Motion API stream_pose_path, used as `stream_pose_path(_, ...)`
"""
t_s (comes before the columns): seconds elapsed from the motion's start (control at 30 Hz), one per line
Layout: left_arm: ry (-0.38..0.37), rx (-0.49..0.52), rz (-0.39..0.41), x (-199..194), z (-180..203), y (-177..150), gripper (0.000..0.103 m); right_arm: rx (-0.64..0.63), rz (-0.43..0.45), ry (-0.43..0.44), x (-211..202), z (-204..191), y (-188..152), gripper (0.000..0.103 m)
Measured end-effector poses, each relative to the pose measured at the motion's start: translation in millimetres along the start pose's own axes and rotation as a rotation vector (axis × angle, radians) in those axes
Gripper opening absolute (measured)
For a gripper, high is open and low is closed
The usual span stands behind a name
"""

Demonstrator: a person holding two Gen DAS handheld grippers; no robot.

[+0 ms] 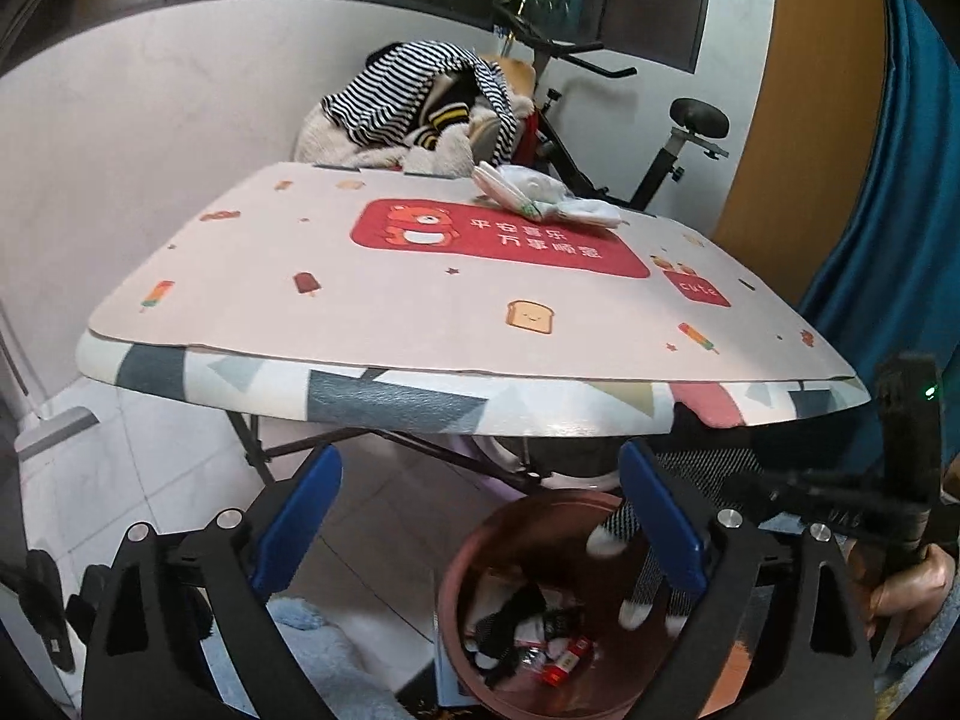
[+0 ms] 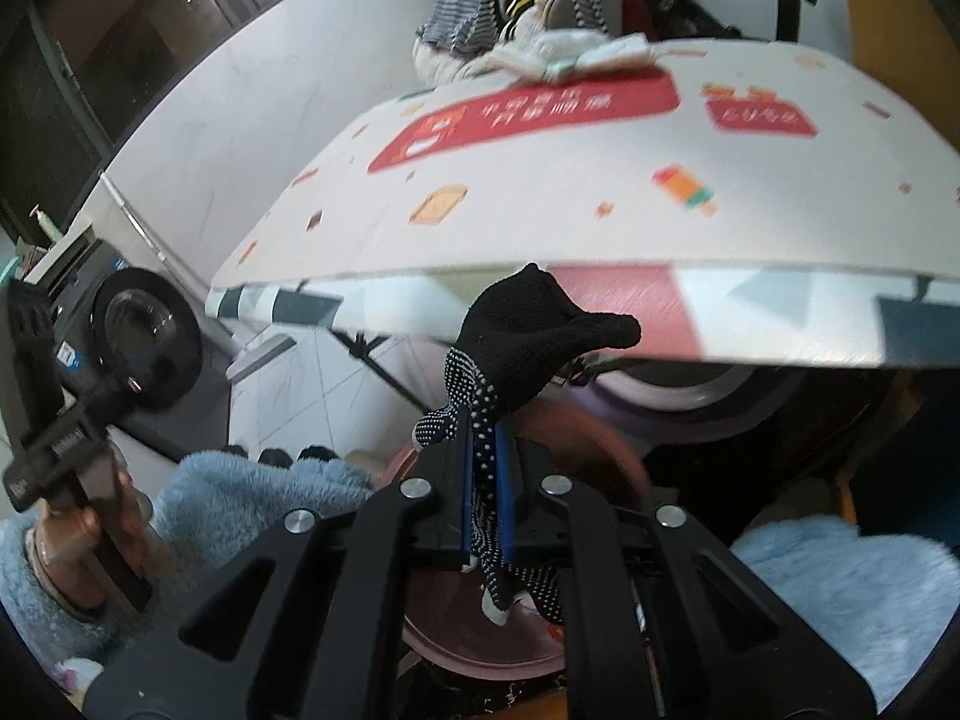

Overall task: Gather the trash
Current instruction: 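Open the right tool to drop the glove into the bin, then grasp the tied white plastic bag with the right tool while the left tool grasps the white wrapped bundle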

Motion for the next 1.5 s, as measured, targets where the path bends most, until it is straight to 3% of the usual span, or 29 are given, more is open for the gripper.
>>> stream_pose_path(0.43,0.035,-0.041,-0.04,13.0,-7.9,-17.3,0.093,-0.032,-0.172,-0.051,50.8,0.6,-43.2,0.011)
stream_pose_path(0.6,0.034,-0.072,-0.045,16.3,-14.1,-17.3,0.093,-0.032,-0.173,-0.079,52.5,3.7,-44.5,0.021)
stream_pose_path(0.7,0.034,-0.11,-0.046,16.0,-20.3,-18.1,0.093,-0.021,-0.157,-0.098,49.0,8.7,-42.0,0.043)
stream_pose_path(0.73,0.032,-0.118,-0.045,15.4,-21.0,-18.3,0.093,-0.017,-0.142,-0.114,45.9,10.9,-40.2,0.066)
stream_pose_path(0.77,0.025,-0.126,-0.044,14.8,-21.7,-18.4,0.093,-0.018,-0.125,-0.128,43.0,12.1,-37.4,0.083)
stream_pose_path(0.87,0.021,-0.133,-0.04,12.9,-22.0,-18.8,0.093,-0.019,-0.086,-0.137,35.5,13.9,-30.5,0.097)
stream_pose_path(1.23,0.018,-0.12,-0.053,14.3,-22.4,-10.6,0.093,-0.008,-0.009,-0.168,14.2,20.6,-9.4,0.097)
stream_pose_path(1.5,0.022,-0.097,-0.002,22.2,-20.6,35.4,0.093,0.026,0.018,-0.173,0.5,36.3,27.5,0.097)
Point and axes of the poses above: each gripper's, at about its wrist camera, not at the fingertips, and x roughly the way its jaws point, z to its right, y to its top, the point moved 9 cm from there along x, roughly the way its jaws point, and after that the axes turned 5 degrees about -x, right-handed, at the moved point
